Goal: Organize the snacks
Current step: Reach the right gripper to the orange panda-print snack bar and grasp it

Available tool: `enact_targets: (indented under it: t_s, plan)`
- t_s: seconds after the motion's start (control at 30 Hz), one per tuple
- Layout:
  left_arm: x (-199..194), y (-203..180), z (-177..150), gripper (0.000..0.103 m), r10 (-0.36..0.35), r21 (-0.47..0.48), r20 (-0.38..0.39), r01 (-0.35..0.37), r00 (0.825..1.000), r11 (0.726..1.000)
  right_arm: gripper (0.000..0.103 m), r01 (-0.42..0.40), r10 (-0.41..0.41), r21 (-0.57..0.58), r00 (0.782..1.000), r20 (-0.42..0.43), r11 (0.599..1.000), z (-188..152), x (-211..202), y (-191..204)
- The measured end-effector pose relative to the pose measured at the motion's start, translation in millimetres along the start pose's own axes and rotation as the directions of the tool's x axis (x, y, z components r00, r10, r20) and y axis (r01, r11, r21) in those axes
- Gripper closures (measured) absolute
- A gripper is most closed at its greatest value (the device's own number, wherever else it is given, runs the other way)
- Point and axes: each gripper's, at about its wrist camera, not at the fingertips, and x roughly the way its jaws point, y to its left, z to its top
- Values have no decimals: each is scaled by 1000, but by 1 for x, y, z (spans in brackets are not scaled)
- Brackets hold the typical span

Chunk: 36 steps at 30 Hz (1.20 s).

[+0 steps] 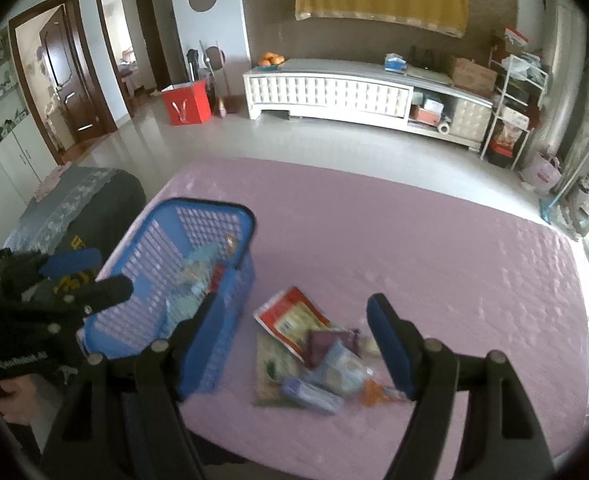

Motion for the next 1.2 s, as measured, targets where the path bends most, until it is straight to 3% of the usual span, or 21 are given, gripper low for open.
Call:
enact_targets:
  t_s: [0.2,0.6,1.03,1.2]
  plan:
    - [8,-43,-11,21,-21,31,24,20,999,999,25,-4,4,34,1000,-12,999,-25,-11,-34]
    - [55,-103,-51,21,15,48,-46,-13,999,999,25,-46,48,28,996,-76,999,-75,1,-102]
    - [107,-142,-101,21,39,59,-174,-29,984,998,25,-175,156,-81,967,-200,981,-119,60,-137]
    - [124,-139,-110,21,46,48,-210,-36,977,998,25,-224,181,-208,961,-210,952,-129,78,-141]
